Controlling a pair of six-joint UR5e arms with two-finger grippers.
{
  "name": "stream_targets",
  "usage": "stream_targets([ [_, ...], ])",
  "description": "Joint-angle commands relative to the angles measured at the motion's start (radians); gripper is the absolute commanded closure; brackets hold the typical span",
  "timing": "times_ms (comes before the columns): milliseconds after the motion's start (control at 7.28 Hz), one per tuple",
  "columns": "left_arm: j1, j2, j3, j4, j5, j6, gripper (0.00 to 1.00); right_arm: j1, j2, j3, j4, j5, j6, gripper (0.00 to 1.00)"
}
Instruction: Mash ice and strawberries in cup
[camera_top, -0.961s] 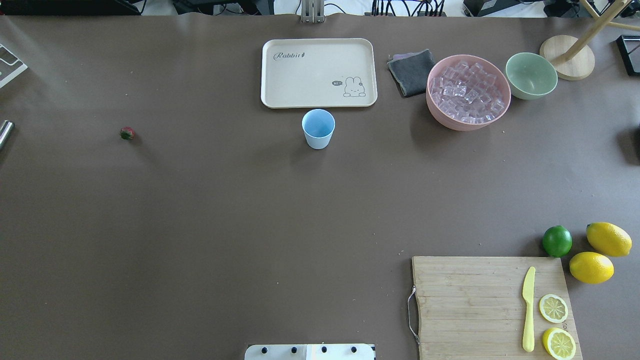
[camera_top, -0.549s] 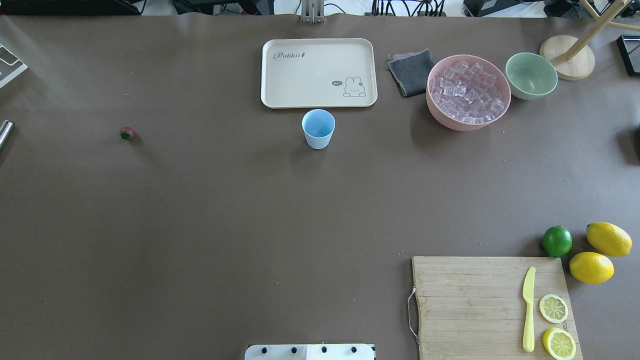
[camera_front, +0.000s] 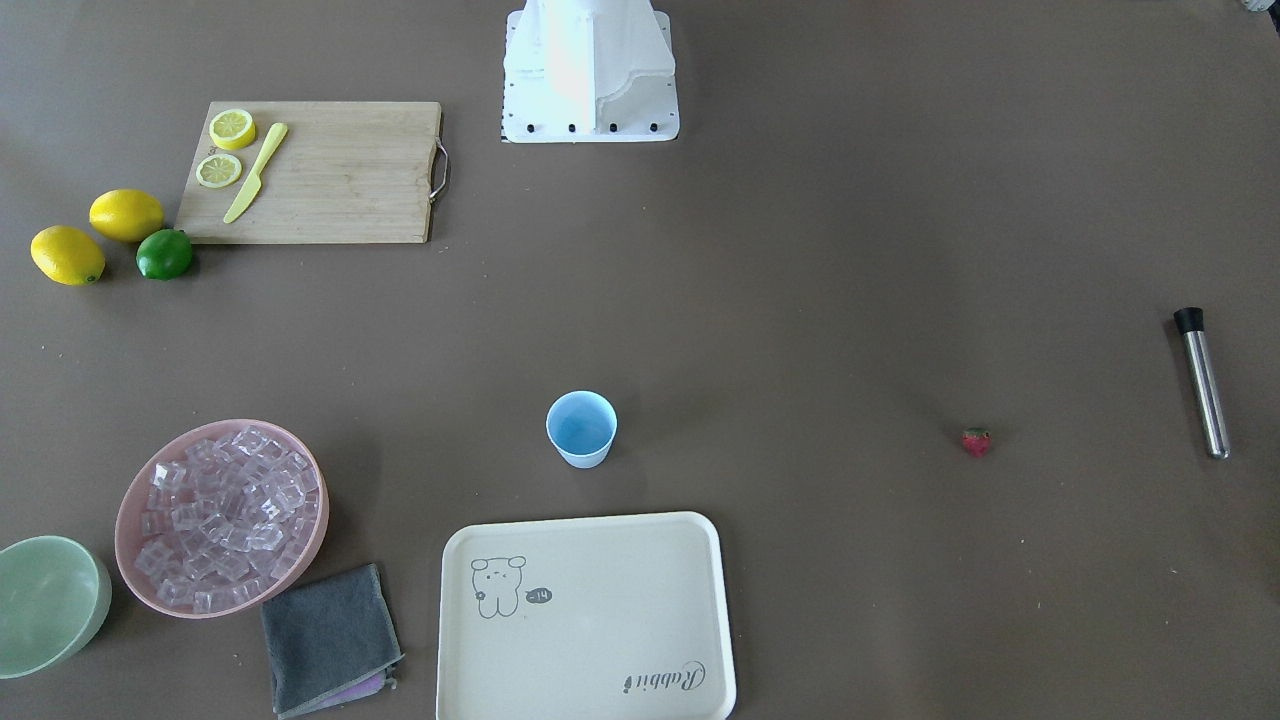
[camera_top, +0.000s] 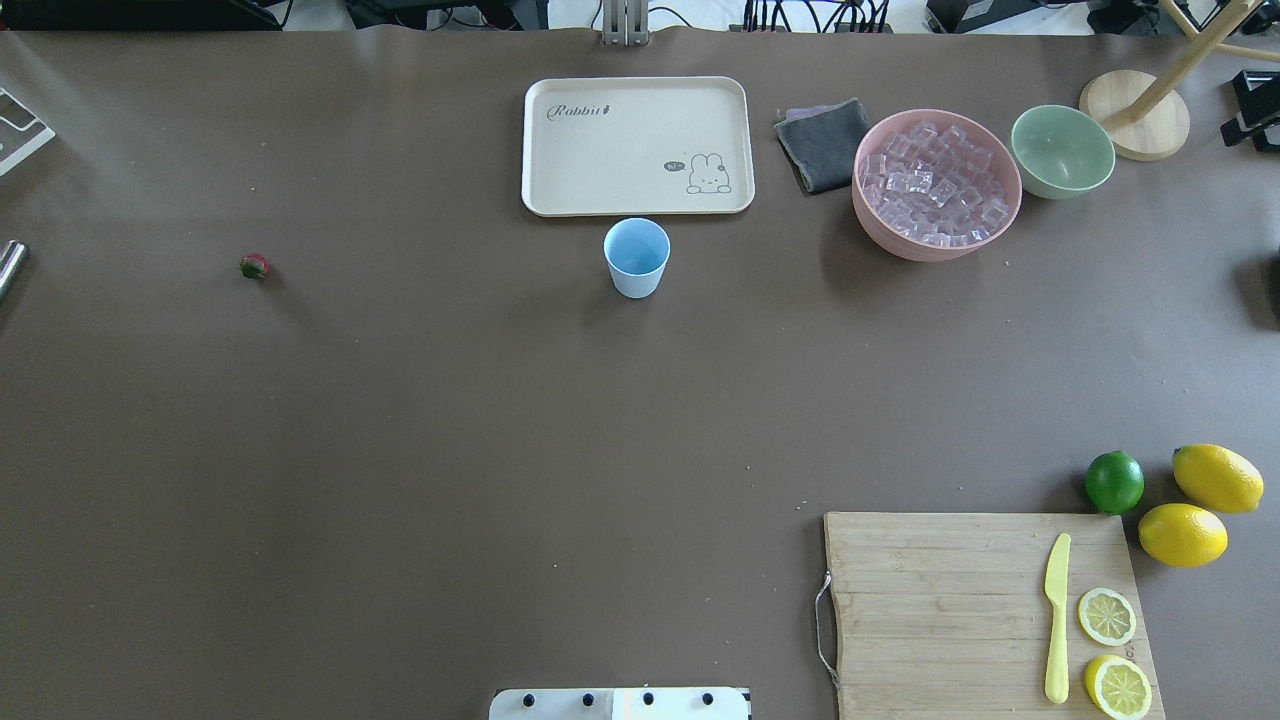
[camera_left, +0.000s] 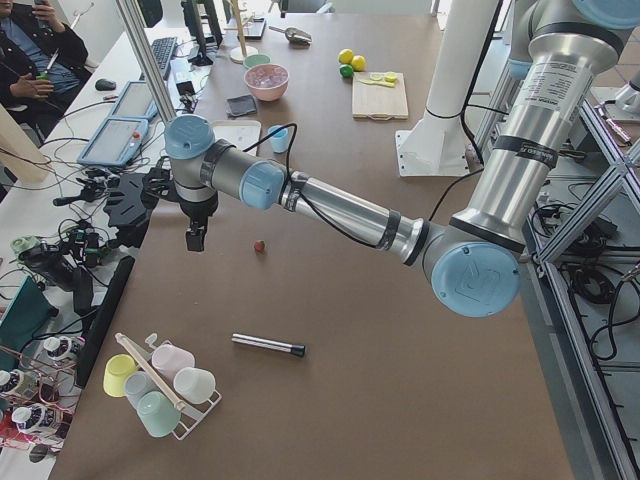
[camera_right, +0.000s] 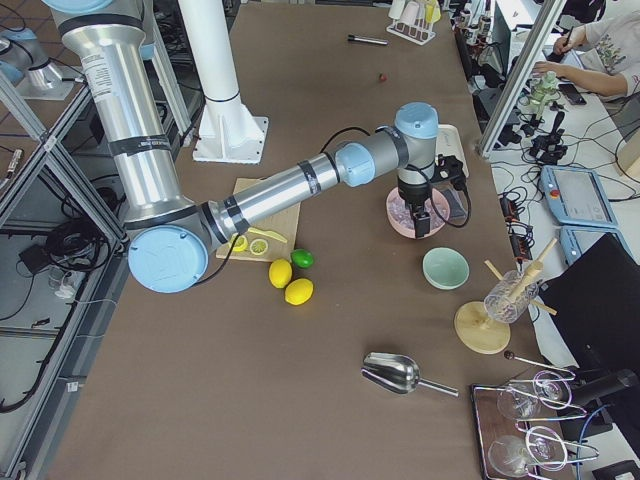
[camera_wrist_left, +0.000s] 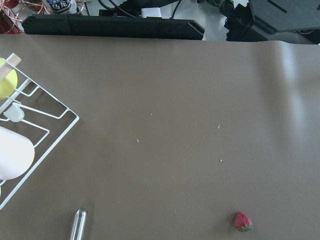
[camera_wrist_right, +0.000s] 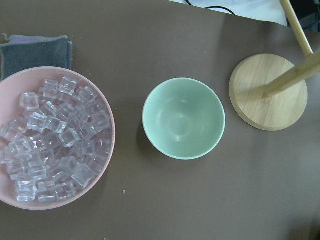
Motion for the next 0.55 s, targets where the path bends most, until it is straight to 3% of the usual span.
stream_targets([
  [0,0.000,-0.002,0.002,-0.001,0.002,0.000,0.02,-0.120,0.114,-0.046,0.000,-0.096,0.000,0.00],
  [275,0.000,-0.002,0.006,-0.001,0.006,0.000,0.02,-0.192,0.174,-0.088,0.006,-0.161,0.000,0.00],
  [412,0.000,0.000,0.006,-0.001,0.006,0.000,0.02,-0.218,0.198,-0.169,0.122,-0.177,0.000,0.00],
])
